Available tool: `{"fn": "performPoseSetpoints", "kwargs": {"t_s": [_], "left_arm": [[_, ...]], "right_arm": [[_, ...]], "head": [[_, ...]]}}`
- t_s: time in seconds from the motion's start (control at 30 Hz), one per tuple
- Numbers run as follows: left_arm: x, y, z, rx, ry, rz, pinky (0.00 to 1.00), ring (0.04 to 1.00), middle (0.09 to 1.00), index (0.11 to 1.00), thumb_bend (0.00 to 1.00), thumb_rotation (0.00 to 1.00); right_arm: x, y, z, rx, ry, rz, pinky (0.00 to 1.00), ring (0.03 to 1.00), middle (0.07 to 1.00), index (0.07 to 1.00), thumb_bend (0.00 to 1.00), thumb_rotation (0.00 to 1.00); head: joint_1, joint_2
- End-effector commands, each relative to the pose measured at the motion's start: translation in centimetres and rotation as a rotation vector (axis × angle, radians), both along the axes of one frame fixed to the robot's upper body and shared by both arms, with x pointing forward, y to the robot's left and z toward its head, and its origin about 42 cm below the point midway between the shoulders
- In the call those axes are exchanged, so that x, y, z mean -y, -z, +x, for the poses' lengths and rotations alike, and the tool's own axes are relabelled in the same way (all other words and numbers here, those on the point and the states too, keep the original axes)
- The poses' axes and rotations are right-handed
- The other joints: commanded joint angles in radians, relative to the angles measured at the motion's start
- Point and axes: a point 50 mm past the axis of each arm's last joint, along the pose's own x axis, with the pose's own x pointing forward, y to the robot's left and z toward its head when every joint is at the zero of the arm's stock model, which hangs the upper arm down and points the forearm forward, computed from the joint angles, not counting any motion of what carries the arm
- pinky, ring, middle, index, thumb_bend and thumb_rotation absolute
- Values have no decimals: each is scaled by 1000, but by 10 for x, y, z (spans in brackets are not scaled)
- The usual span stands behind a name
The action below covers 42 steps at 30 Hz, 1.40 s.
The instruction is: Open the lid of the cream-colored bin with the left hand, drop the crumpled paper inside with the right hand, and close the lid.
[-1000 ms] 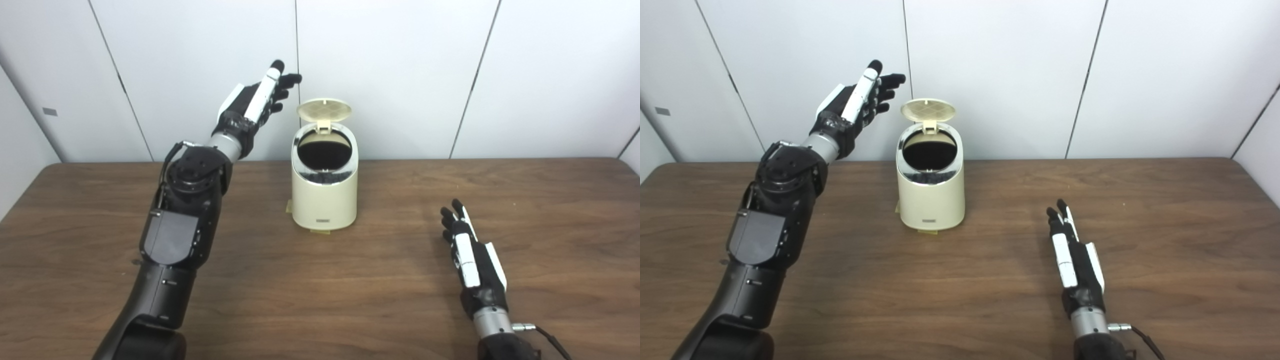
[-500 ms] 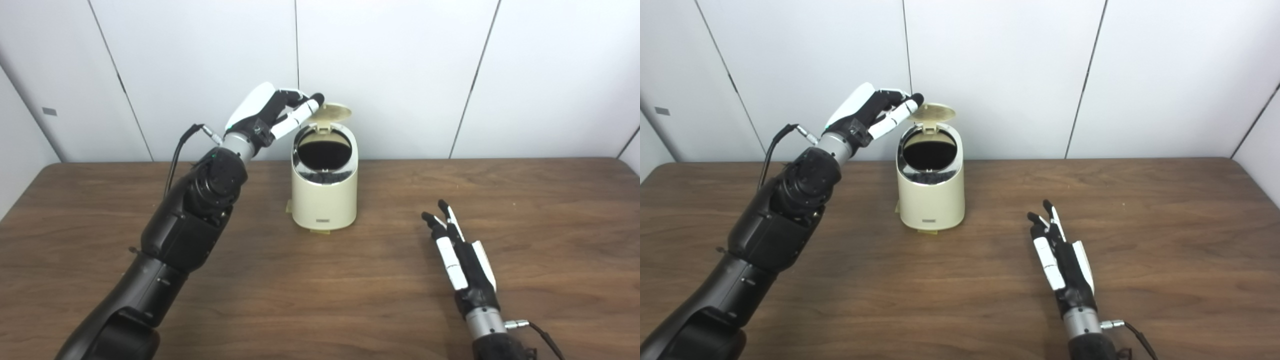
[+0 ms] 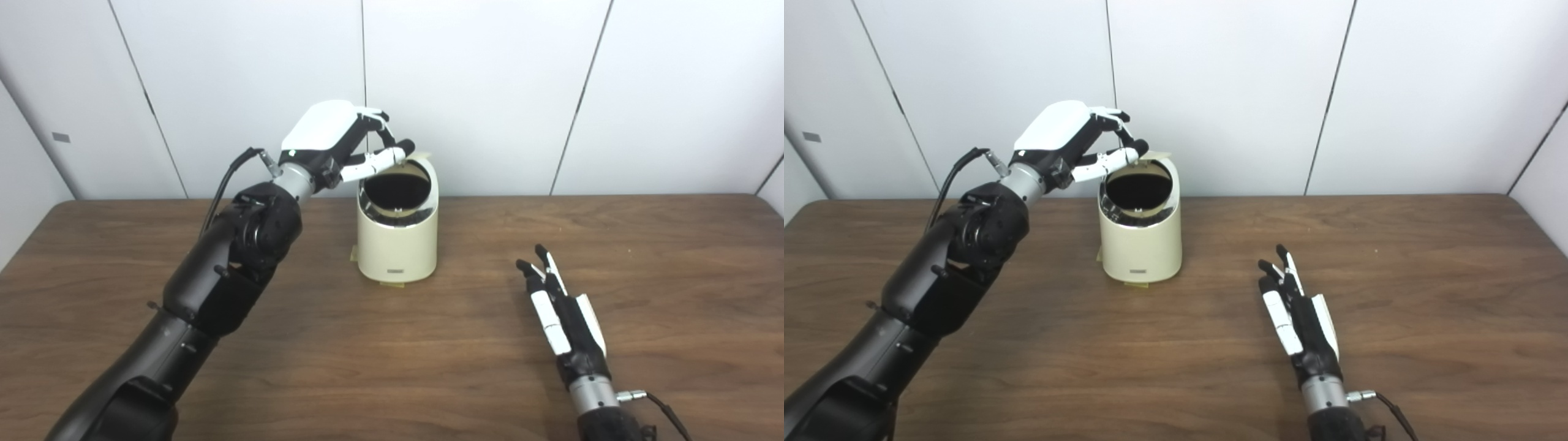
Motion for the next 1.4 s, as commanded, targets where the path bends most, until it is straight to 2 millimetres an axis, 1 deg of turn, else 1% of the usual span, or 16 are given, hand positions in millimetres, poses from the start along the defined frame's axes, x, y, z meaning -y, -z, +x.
{"fn": "performPoseSetpoints", "kwargs": {"t_s": [0.0,0.13,0.17,0.3,0.4,0.53,0.6,0.7,0.83,1.0,1.1,1.2,1.27,1.37], "left_arm": [[2,-32,-2,114,43,33,805,909,874,631,570,1000],[2,-23,-4,124,55,111,812,899,859,642,568,1000],[2,-20,-4,127,54,126,812,899,859,645,569,987],[4,-5,-7,128,57,163,762,902,855,644,581,958],[5,4,-10,122,57,174,766,901,857,642,578,952],[5,21,-16,107,51,204,767,905,866,644,586,961],[3,29,-20,103,49,222,777,907,867,639,579,948],[0,40,-23,96,49,233,821,915,869,637,566,911],[-3,50,-26,91,49,239,862,924,867,645,562,912],[-2,62,-30,103,53,245,851,914,860,657,569,897],[0,66,-32,112,55,262,870,921,868,660,579,928],[2,68,-35,117,63,292,909,928,872,657,578,907],[3,70,-36,127,74,323,950,940,881,662,577,926],[5,74,-38,140,81,367,964,942,880,670,571,923]], "right_arm": [[-1,3,0,-1,-1,1,892,929,898,1000,558,1000],[-5,0,-1,-14,-4,18,889,918,896,1000,545,1000],[-6,0,-1,-13,-5,21,884,918,896,1000,539,1000],[-7,-2,0,-2,0,24,870,922,894,1000,551,1000],[-7,-3,1,-1,0,24,869,927,896,1000,552,1000],[-8,-3,1,-14,14,54,860,934,910,1000,568,1000],[-8,-4,1,-19,19,58,863,939,921,1000,576,1000],[-7,-4,2,-18,23,66,882,944,931,1000,594,1000],[-5,-7,1,-14,28,71,883,945,938,1000,605,1000],[-4,-9,1,-18,37,60,881,949,945,1000,617,1000],[-4,-9,0,-23,38,63,905,961,952,1000,618,1000],[-3,-10,0,-23,41,67,918,965,952,1000,623,1000],[-2,-10,-1,-25,40,67,924,964,952,1000,621,1000],[-2,-12,-1,-23,36,67,920,963,955,1000,617,1000]], "head": [[0,1],[-3,7],[-3,7],[-4,12],[-7,14],[-16,17],[-20,19],[-21,19],[-24,33],[-27,36],[-27,39],[-26,42],[-23,45],[-24,49]]}}
